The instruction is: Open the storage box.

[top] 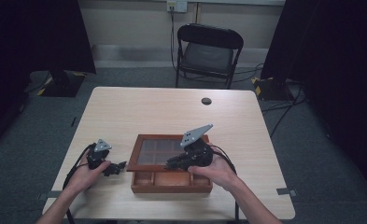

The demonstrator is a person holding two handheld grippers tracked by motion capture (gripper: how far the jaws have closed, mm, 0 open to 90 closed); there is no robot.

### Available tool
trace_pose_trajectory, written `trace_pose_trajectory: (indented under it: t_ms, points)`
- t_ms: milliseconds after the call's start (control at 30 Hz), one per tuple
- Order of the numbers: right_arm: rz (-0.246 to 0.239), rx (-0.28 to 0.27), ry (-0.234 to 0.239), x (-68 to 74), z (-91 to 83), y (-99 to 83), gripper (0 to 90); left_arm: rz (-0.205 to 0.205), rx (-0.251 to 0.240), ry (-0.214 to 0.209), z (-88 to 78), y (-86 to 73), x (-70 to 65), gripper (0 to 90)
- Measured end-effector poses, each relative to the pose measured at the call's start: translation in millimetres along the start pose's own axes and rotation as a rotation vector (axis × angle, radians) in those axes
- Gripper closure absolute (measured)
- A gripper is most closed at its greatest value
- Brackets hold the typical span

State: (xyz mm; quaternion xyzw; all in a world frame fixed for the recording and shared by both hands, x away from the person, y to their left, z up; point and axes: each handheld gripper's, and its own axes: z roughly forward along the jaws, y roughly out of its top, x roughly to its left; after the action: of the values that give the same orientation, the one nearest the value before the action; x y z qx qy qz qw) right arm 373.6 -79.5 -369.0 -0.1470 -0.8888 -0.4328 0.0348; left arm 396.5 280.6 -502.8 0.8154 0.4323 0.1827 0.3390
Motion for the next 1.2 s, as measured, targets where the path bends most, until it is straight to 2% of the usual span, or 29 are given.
trace_pose_trajectory:
  t_ms: [1200]
  points:
    - [-0.021, -0.040, -0.030, -7.2, -15.5, 21.1, 82.5, -0.005, -0.003, 0.000, 0.2, -0.1, -0.3, 0.0]
